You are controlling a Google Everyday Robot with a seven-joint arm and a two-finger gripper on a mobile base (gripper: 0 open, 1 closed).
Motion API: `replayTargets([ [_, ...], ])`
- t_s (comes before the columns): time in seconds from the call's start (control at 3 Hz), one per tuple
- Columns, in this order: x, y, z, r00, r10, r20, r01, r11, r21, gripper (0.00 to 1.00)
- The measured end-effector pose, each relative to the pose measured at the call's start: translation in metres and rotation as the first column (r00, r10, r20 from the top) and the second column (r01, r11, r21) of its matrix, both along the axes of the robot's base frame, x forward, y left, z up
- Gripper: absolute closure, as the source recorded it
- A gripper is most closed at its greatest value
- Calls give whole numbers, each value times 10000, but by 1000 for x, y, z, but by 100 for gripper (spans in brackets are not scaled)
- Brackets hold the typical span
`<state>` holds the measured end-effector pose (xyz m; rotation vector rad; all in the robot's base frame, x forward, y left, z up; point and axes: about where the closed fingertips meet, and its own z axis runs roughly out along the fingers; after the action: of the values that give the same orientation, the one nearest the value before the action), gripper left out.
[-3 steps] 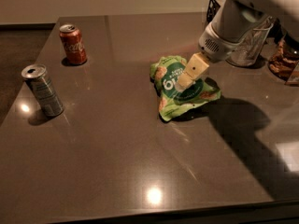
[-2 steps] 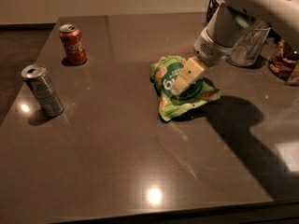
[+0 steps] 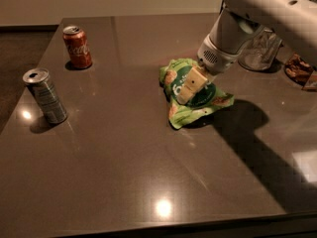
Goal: Pick green rice chip bag
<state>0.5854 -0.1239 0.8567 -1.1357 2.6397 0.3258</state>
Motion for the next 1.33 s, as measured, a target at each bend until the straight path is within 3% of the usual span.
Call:
replayTargets([
  [0.67, -1, 12, 19, 9986, 498, 197, -499, 9988, 25, 71],
  [1.0, -5, 27, 44, 9907, 1212, 615, -1229, 9921, 254, 95],
  [1.33, -11, 44, 75, 9727, 2007, 1161, -2072, 9772, 464, 100],
])
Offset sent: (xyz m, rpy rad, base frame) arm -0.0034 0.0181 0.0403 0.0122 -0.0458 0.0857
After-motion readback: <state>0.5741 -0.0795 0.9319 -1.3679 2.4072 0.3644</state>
